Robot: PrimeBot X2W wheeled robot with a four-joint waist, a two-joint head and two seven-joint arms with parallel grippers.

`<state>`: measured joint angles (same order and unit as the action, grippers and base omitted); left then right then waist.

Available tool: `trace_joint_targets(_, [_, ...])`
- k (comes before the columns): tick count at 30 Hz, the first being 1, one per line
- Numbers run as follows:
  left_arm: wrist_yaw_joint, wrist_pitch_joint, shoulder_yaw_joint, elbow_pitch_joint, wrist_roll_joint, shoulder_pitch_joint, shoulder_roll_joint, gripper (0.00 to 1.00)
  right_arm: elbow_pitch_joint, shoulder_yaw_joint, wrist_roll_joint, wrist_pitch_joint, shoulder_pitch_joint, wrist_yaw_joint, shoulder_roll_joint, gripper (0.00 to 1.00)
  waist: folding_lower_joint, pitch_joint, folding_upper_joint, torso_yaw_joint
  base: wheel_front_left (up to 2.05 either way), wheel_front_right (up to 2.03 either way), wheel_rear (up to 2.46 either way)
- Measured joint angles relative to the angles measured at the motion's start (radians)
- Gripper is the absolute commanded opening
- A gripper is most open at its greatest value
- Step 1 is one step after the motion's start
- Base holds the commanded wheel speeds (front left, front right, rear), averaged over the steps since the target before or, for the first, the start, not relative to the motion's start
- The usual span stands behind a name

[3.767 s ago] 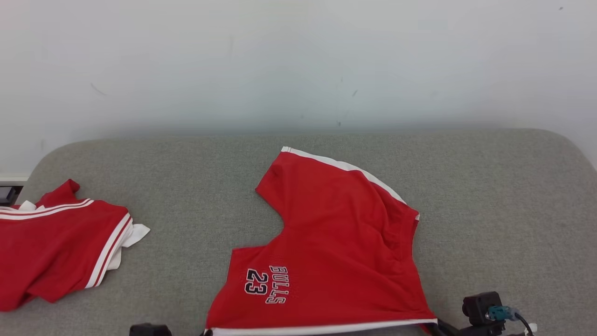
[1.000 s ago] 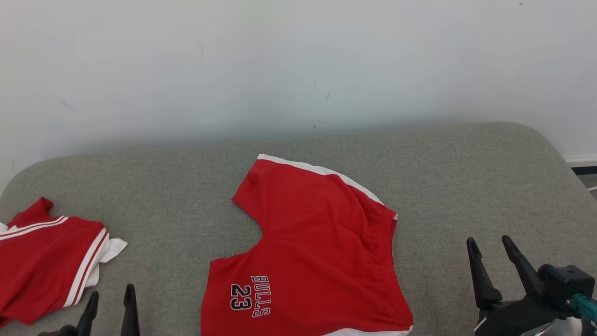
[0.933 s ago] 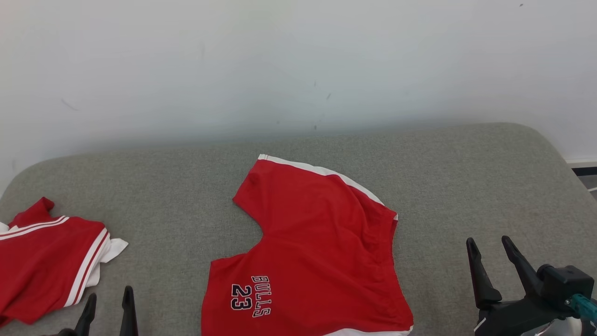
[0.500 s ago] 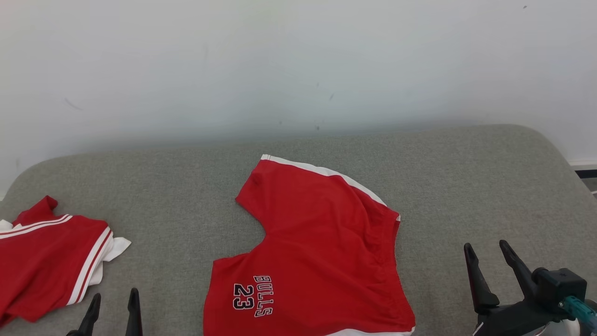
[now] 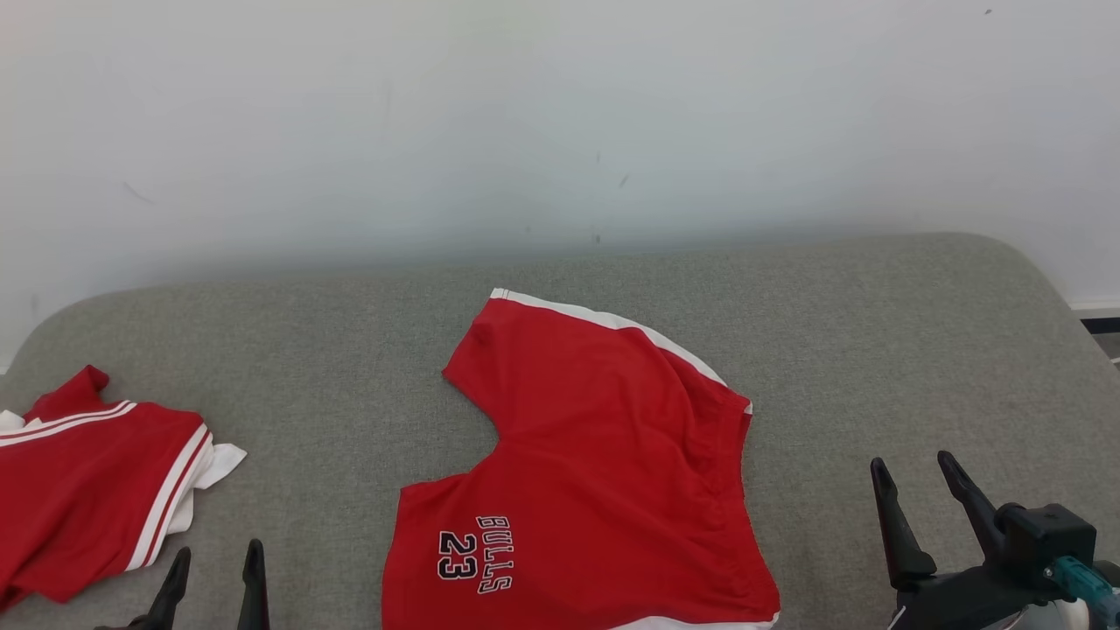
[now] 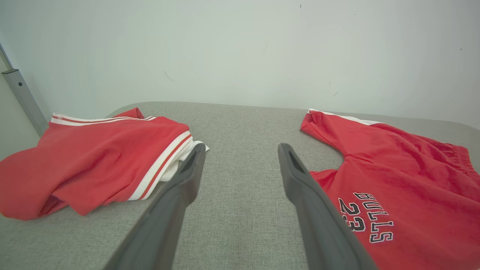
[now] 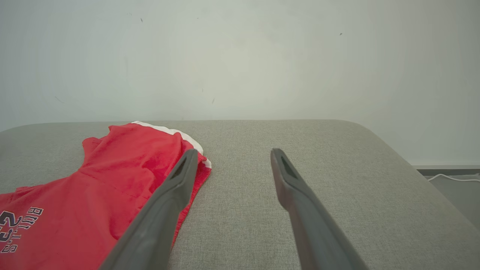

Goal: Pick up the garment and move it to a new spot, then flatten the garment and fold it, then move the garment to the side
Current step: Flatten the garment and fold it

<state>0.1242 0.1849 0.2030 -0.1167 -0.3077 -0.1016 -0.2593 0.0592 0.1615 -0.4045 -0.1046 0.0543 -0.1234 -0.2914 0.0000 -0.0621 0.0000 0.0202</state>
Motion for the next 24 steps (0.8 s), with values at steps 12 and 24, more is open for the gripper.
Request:
trace_joint_targets(12, [0.000, -0.035, -0.021, 0.034, 0.036, -0.018, 0.013, 1.00, 0.001, -0.008, 0.004, 0.000, 0.001, 0.000, 0.003, 1.00, 0.0000, -0.003, 0.0000, -0.001, 0.00, 0.00, 0.00])
trace_joint_targets(24, [-0.035, -0.107, 0.013, 0.068, 0.018, -0.018, 0.017, 1.00, 0.012, 0.008, -0.016, 0.070, 0.016, 0.021, 0.000, 1.00, 0.0000, -0.004, 0.0000, 0.004, 0.00, 0.00, 0.00])
